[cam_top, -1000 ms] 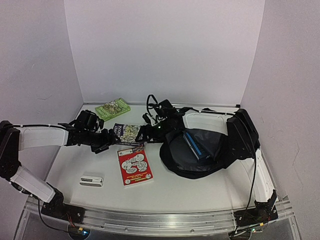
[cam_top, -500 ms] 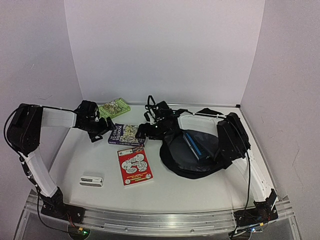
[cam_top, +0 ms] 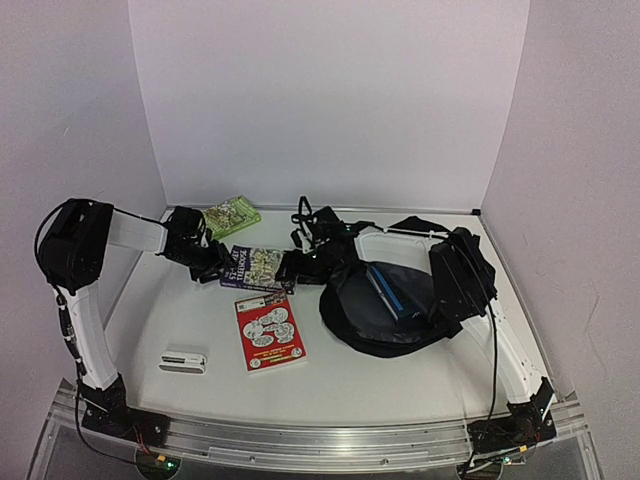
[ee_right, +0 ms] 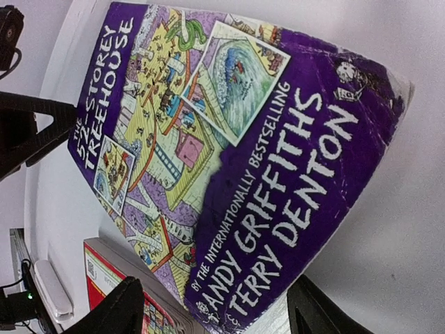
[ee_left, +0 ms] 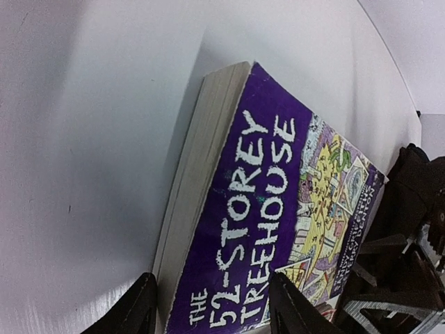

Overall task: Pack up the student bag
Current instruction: Pick up the book from the center of the board.

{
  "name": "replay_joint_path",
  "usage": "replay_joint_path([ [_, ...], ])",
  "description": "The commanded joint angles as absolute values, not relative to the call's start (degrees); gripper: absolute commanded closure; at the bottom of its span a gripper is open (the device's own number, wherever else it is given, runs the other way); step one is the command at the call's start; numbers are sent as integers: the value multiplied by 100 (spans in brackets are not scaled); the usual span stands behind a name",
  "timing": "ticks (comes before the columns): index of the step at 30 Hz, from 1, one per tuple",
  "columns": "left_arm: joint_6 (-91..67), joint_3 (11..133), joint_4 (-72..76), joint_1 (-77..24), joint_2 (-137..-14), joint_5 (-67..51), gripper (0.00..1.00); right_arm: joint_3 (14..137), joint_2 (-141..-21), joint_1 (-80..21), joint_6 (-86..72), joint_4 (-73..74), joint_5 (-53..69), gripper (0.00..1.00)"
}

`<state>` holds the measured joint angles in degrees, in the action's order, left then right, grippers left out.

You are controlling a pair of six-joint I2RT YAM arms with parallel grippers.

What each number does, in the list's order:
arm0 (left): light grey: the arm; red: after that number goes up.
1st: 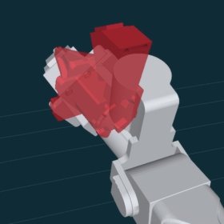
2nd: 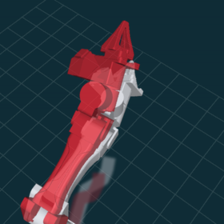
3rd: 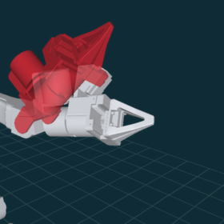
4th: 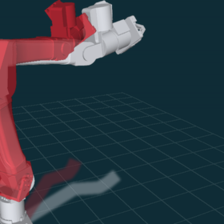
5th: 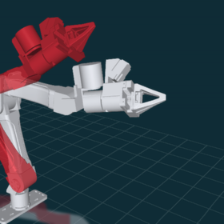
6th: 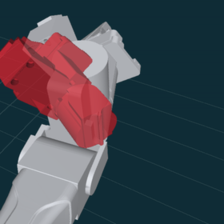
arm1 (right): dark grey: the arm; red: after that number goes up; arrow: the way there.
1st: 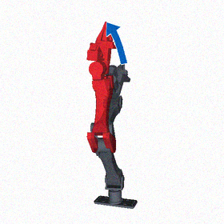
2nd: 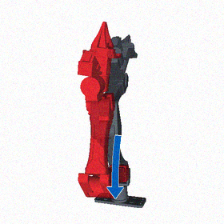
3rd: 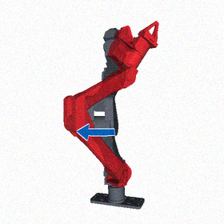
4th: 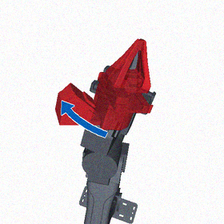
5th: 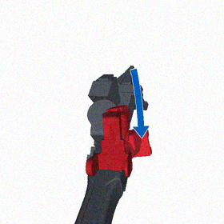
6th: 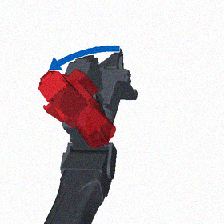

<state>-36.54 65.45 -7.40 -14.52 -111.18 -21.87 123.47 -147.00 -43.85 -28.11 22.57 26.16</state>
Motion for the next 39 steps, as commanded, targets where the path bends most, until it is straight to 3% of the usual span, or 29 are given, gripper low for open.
replay_joint_path([
  [1, -3704, 6618, -365, -1585, -10618, -2650, 50, 12688, -14680, -4394, -2883, 2039, 3249, 37],
  [3, -3705, 6626, -389, -1604, -10427, -2654, 54, 12729, -14566, -4395, -2873, 2015, 3330, 42],
  [11, -3753, 6660, -665, -1772, -9838, -2578, 57, 12567, -13975, -4395, -2825, 2017, 3452, 43],
  [20, -4103, 5595, -488, -2351, -9120, -2304, 58, 11674, -13368, -4456, -2794, 2021, 3622, 44],
  [32, -4403, 4975, -316, -2578, -8556, -2092, 59, 11994, -13344, -4498, -2832, 2039, 3666, 44],
  [39, -4714, 4431, -290, -2743, -8134, -2069, 59, 11378, -13086, -4747, -2750, 2104, 3741, 45],
])
